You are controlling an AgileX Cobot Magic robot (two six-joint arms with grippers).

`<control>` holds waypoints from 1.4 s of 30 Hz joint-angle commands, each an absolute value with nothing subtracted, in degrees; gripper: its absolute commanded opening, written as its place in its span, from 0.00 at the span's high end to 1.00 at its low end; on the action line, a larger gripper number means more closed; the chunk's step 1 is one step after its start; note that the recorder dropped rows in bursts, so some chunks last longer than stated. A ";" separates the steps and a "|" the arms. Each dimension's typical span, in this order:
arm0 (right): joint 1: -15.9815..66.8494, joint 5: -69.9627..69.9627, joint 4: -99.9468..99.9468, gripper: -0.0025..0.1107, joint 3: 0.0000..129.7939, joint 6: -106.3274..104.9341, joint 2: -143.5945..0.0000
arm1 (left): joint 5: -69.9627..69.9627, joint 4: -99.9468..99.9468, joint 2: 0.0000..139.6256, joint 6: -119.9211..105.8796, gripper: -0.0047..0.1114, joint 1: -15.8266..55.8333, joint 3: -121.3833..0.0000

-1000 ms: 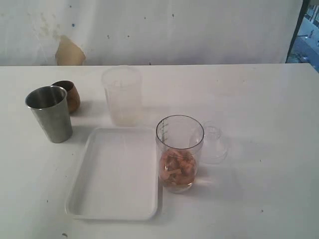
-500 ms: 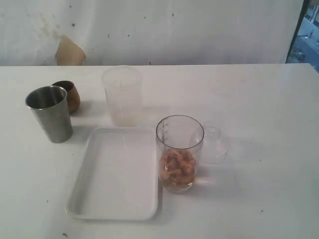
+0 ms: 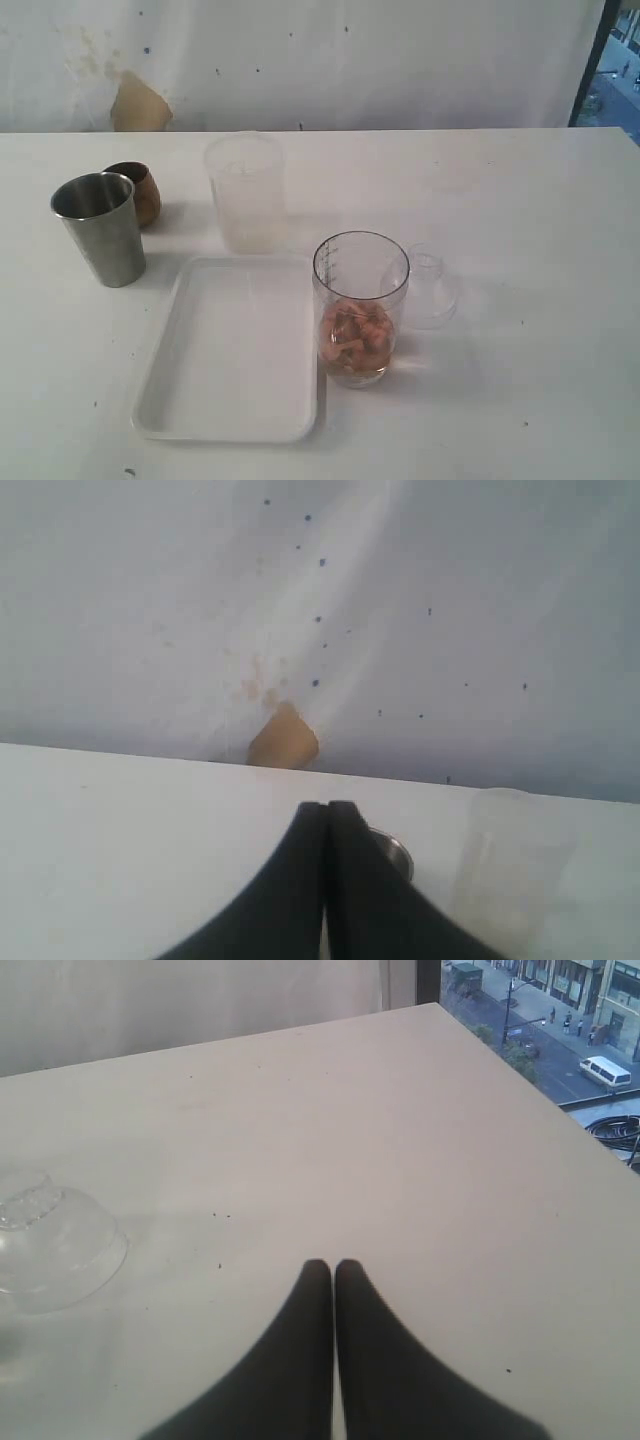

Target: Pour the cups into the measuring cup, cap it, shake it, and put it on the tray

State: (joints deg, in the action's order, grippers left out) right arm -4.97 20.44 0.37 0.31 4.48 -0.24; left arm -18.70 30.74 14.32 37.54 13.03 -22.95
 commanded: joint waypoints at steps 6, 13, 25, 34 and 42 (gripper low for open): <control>-5.07 20.06 0.40 0.98 0.00 4.75 0.00 | -18.89 30.26 14.03 37.45 0.96 13.26 -23.27; -5.07 20.06 0.40 0.98 0.00 4.75 0.00 | -19.01 30.14 14.03 37.45 0.96 13.26 -23.27; -5.07 20.06 0.40 0.98 0.00 4.75 0.00 | -19.14 4.75 9.69 12.37 0.96 13.26 -19.26; -5.07 20.06 0.40 0.98 0.00 4.75 0.00 | -13.25 -3.81 2.72 -4.98 0.96 2.48 -10.21; -5.07 20.06 0.40 0.98 0.00 4.75 0.00 | -12.14 -0.47 0.00 -4.98 0.96 -8.49 -2.16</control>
State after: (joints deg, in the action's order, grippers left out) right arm -4.97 20.44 0.37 0.31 4.48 -0.24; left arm -13.66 -2.08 0.24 -4.85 -8.24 -4.52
